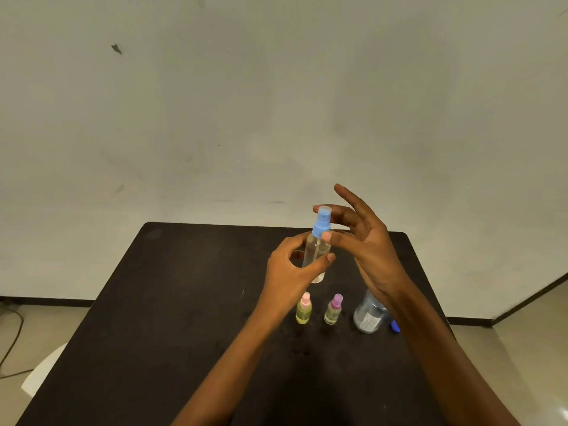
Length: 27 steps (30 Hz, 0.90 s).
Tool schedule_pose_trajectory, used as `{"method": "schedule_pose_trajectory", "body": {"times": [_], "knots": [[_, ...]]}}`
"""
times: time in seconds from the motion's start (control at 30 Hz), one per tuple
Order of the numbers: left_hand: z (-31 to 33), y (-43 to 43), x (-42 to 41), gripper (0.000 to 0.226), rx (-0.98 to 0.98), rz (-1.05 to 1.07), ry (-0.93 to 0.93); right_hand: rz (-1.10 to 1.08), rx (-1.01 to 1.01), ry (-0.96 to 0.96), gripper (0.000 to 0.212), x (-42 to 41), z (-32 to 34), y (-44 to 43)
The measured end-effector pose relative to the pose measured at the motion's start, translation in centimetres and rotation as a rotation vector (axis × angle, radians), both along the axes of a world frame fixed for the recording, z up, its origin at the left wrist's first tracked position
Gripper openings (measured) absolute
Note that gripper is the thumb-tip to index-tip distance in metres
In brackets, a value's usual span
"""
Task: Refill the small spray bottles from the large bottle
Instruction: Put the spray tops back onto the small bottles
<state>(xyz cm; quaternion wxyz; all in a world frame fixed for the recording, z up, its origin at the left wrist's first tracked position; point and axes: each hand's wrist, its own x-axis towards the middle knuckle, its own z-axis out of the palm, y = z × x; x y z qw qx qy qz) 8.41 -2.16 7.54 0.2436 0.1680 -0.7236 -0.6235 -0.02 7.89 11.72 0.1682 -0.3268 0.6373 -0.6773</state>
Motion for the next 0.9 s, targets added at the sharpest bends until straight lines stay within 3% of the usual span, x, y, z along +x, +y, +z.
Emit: {"method": "schedule_pose_trajectory", "body": {"times": [0.2, 0.43, 0.67, 0.9], "knots": [[0.1, 0.1, 0.0, 0.033, 0.010, -0.011, -0.010, 0.022, -0.048, -0.073, 0.055, -0.3, -0.3, 0.3], [-0.2, 0.2, -0.1, 0.036, 0.036, -0.015, -0.029, 0.000, -0.059, -0.057, 0.070, -0.4, -0.6, 0.0], [-0.4, 0.3, -0.2, 0.041, 0.029, -0.020, -0.045, 0.069, -0.055, -0.106, 0.055, -0.8, -1.2, 0.3], [-0.5, 0.5, -0.1, 0.039, 0.046, -0.038, -0.049, 0.004, -0.049, -0.093, 0.082, -0.7, -1.4, 0.2]]}}
